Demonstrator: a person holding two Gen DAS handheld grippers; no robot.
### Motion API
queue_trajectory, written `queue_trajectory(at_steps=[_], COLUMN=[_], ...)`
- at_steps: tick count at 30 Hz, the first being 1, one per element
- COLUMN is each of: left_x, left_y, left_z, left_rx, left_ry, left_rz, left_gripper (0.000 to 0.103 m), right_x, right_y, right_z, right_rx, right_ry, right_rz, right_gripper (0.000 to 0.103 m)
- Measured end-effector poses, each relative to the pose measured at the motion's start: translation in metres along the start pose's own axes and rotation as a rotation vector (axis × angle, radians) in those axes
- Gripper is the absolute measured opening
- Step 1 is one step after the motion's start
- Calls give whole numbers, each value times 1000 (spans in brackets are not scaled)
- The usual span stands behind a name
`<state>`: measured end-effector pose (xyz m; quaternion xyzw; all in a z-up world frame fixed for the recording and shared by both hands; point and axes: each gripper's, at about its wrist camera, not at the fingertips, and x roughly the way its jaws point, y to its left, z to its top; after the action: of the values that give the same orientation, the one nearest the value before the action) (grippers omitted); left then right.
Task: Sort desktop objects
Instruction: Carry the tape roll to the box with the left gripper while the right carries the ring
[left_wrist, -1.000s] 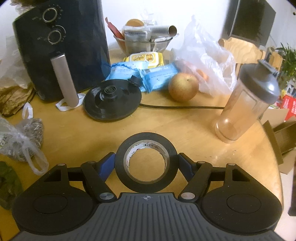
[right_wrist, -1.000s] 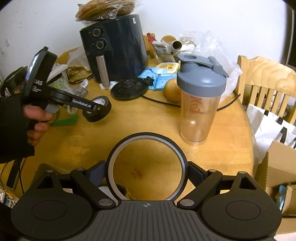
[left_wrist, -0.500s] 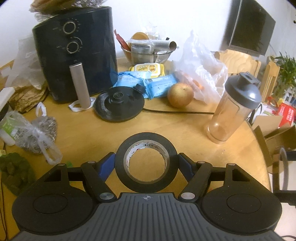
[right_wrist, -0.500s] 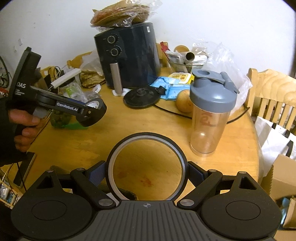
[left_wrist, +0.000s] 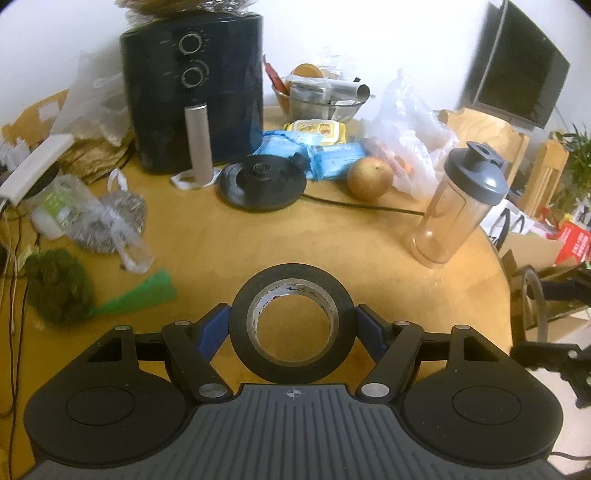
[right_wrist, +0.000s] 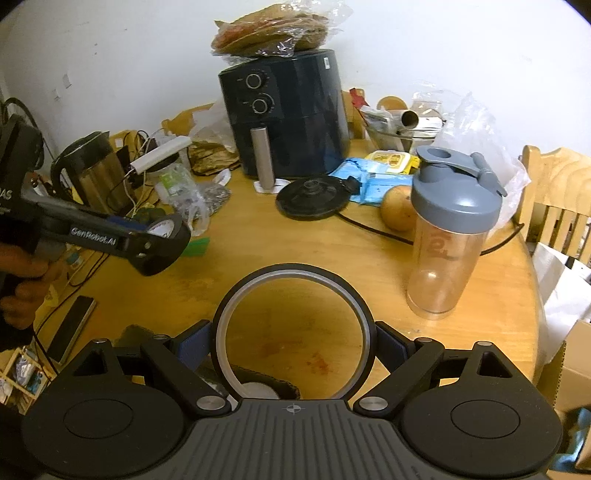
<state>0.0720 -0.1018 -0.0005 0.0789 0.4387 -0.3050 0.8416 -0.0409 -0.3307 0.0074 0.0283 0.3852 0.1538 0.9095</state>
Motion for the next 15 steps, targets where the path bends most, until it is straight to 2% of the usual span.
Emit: queue_trajectory(at_steps=[15], left_x=[-24], left_y=[-4], left_z=[-48], left_rx=[-84], left_ry=[58], left_rz=[-31], left_gripper=[72], right_x=[-4], right_y=[10], right_z=[-11], right_rx=[-33], right_ry=[20], right_rz=[56], right_gripper=[92])
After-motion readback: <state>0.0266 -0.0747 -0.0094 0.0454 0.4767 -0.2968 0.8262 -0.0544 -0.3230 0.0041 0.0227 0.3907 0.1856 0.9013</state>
